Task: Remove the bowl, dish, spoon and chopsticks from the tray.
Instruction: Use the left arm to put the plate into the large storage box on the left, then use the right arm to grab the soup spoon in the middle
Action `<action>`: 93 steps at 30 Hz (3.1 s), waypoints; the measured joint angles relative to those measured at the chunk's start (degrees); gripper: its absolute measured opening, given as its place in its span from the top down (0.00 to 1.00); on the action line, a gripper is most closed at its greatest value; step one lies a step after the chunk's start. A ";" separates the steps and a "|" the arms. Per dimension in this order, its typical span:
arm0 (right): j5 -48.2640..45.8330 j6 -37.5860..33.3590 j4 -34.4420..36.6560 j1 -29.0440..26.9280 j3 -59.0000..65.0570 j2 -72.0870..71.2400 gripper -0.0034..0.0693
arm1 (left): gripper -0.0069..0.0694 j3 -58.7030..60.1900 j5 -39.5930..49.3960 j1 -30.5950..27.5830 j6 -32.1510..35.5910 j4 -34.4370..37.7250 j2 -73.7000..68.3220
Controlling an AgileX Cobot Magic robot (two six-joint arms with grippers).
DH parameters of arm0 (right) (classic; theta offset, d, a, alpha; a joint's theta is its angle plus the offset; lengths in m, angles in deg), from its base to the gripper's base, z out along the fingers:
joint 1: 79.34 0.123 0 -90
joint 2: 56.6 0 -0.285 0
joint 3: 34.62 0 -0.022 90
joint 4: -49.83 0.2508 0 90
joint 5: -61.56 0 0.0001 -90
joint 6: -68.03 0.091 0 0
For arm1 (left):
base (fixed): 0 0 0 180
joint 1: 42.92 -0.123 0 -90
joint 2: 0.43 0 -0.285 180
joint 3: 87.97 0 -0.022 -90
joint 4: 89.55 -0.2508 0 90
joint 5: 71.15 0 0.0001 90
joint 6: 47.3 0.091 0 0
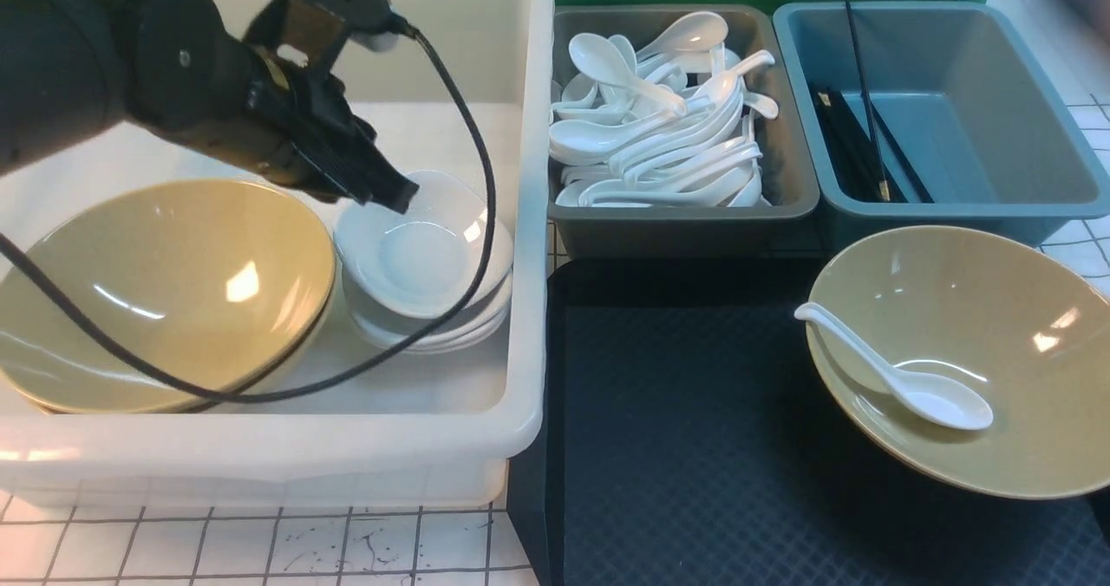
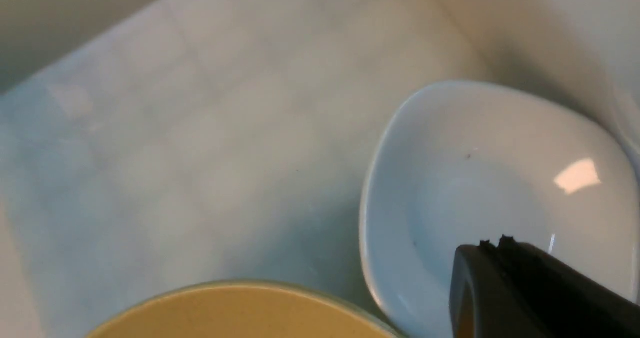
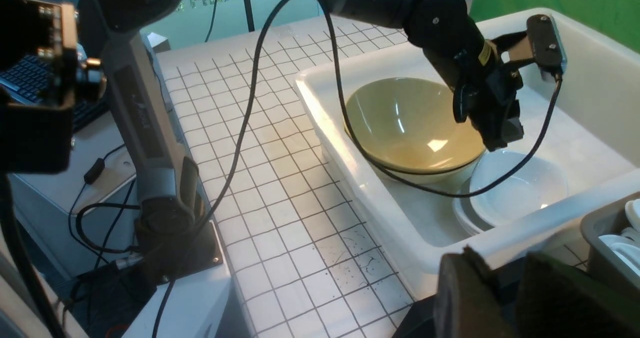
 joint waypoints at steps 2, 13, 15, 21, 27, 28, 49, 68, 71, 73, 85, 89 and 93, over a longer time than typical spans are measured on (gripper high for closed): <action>0.00 -0.13 0.00 0.00 0.00 0.00 0.72 | 0.91 -0.05 0.26 -0.83 -1.79 -1.10 -1.02; -0.07 -0.49 0.00 0.00 0.00 0.00 0.72 | 0.91 -2.73 -1.44 -1.91 -6.32 -4.90 -9.24; -0.07 -0.49 0.00 0.00 0.00 0.00 0.72 | 0.91 -4.17 -0.91 -1.91 -7.36 -5.38 -10.95; -0.07 -0.49 0.00 0.00 0.00 0.00 0.72 | 0.91 -8.23 -0.32 -1.91 -8.83 -6.33 -14.82; -0.07 -0.23 -0.27 0.00 0.00 0.00 0.72 | 0.91 -9.75 0.71 -1.91 -9.10 -5.89 -13.62; -0.07 0.32 -0.85 0.00 -0.02 0.00 0.72 | 0.91 -9.75 0.97 -1.91 -9.61 -5.25 -12.80; -0.45 17.90 -30.19 0.11 16.47 0.65 0.72 | 0.91 23.29 3.16 5.88 0.33 41.85 48.83; 10.15 -5.67 -37.97 -2.87 19.26 30.16 0.47 | 0.91 31.87 16.86 8.65 9.23 52.18 72.45; 13.79 -11.33 -36.32 -5.15 19.26 33.84 0.38 | 0.91 31.43 17.13 8.77 12.00 52.36 72.56; 15.70 -15.85 -33.91 -6.27 19.26 36.90 0.32 | 0.91 31.35 17.13 8.77 12.91 52.41 72.56; 26.48 -29.39 -29.06 -7.10 19.23 47.69 0.22 | 0.91 31.30 15.31 8.88 13.82 51.94 72.62; 29.96 -31.19 -28.91 -7.38 19.05 49.90 0.22 | 0.91 31.30 14.82 8.88 13.82 51.94 72.62; 33.00 -32.11 -28.84 -7.38 18.79 52.27 0.22 | 0.91 31.30 14.35 8.88 13.82 51.94 72.62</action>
